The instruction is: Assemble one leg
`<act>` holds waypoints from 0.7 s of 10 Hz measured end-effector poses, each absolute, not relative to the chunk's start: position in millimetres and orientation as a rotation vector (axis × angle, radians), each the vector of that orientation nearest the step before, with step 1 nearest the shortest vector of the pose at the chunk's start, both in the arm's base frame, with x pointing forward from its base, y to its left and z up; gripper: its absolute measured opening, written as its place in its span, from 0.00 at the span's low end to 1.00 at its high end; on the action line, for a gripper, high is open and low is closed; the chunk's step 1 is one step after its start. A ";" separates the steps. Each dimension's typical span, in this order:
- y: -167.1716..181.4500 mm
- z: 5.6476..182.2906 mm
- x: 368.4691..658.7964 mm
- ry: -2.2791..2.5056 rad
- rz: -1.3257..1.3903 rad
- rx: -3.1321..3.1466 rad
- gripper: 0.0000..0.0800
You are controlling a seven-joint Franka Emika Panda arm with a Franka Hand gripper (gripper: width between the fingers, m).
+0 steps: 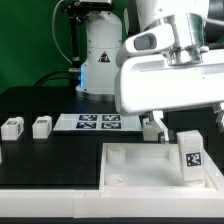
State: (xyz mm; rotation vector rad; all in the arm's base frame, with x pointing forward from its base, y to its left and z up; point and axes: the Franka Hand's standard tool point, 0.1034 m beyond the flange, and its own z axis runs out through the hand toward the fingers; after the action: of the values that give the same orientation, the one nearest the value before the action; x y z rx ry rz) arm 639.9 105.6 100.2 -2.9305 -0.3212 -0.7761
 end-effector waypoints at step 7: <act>119.5 86.4 629.2 -0.322 0.196 -2.953 0.81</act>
Offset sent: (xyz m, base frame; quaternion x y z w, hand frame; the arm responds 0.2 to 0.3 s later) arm 0.0078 -0.0097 -0.0049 0.0011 -0.2886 0.0112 0.9574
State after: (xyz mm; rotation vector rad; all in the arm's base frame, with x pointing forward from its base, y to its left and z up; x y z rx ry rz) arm 629.2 119.5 86.4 -2.9525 -0.3223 0.1958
